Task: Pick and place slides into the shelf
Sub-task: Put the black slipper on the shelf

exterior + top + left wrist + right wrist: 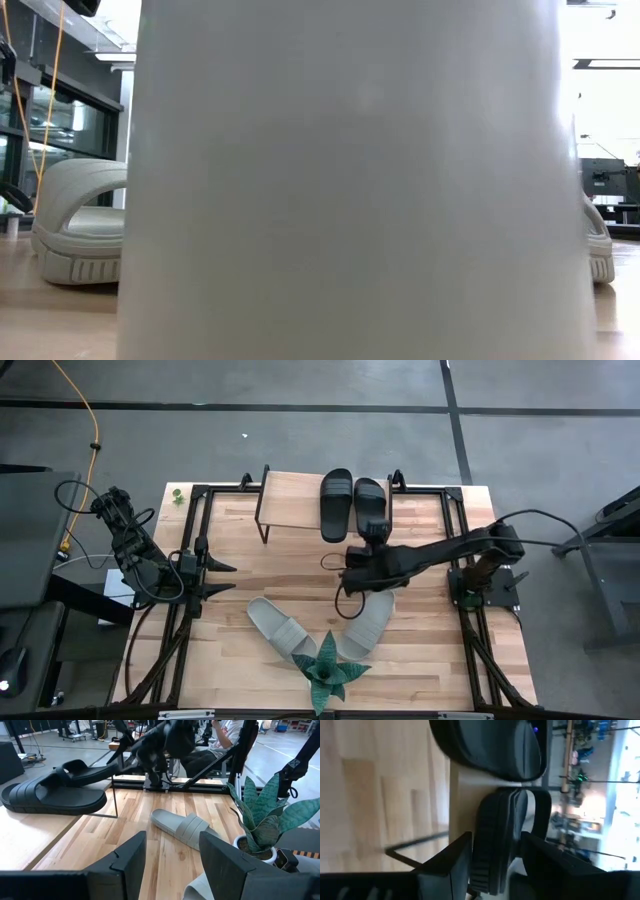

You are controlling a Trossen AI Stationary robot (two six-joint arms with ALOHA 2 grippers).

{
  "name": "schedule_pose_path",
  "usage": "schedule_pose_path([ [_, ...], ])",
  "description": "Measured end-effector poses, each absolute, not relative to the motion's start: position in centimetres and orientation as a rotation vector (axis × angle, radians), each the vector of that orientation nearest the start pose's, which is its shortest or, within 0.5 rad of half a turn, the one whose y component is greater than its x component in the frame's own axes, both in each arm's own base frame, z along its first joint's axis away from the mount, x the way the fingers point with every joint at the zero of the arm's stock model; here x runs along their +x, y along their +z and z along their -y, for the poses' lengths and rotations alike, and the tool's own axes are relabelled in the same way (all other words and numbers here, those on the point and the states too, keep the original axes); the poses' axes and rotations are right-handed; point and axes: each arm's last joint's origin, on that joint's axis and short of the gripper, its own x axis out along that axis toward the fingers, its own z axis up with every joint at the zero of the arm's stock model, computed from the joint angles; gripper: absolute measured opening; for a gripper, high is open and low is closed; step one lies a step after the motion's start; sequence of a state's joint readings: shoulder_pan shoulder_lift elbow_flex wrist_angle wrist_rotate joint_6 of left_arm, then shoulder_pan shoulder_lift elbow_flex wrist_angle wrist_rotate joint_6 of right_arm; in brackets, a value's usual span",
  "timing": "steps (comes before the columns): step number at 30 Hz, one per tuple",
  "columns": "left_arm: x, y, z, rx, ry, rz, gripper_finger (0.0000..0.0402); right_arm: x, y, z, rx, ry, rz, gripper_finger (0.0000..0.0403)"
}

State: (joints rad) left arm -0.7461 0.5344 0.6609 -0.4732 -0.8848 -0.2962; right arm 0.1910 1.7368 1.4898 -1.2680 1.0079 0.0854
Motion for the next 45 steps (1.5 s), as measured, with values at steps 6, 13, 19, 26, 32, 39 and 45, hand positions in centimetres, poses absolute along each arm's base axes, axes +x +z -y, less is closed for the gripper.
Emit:
schedule_pose_path([
  [6,9.5,29.9,5.8,-0.042,0.171,-0.215,0.0170,31.9,29.5,-3.9,-0.720,-0.607,-1.168,0.0158],
  [13,9.5,29.9,5.8,-0.042,0.171,-0.214,0.0170,32.3,29.6,-4.1,-0.692,-0.541,-1.153,0.0158],
  [19,9.5,29.9,5.8,-0.042,0.170,-0.214,0.0170,32.3,29.4,-4.2,-0.630,-0.512,-1.153,0.0158],
  [26,9.5,29.9,5.8,-0.043,0.170,-0.214,0.0170,32.4,29.0,-4.6,-0.474,-0.372,-1.190,0.0158],
  [32,9.5,29.9,5.8,-0.043,0.170,-0.213,0.0170,32.1,28.9,-4.7,-0.444,-0.382,-1.209,0.0119],
  [39,9.6,30.0,5.8,-0.047,0.170,-0.210,0.0170,32.1,28.9,-4.5,-0.441,-0.388,-1.211,0.0009],
  [45,9.6,30.0,5.8,-0.048,0.170,-0.209,0.0170,32.2,28.9,-3.6,-0.419,-0.407,-1.223,0.0003],
])
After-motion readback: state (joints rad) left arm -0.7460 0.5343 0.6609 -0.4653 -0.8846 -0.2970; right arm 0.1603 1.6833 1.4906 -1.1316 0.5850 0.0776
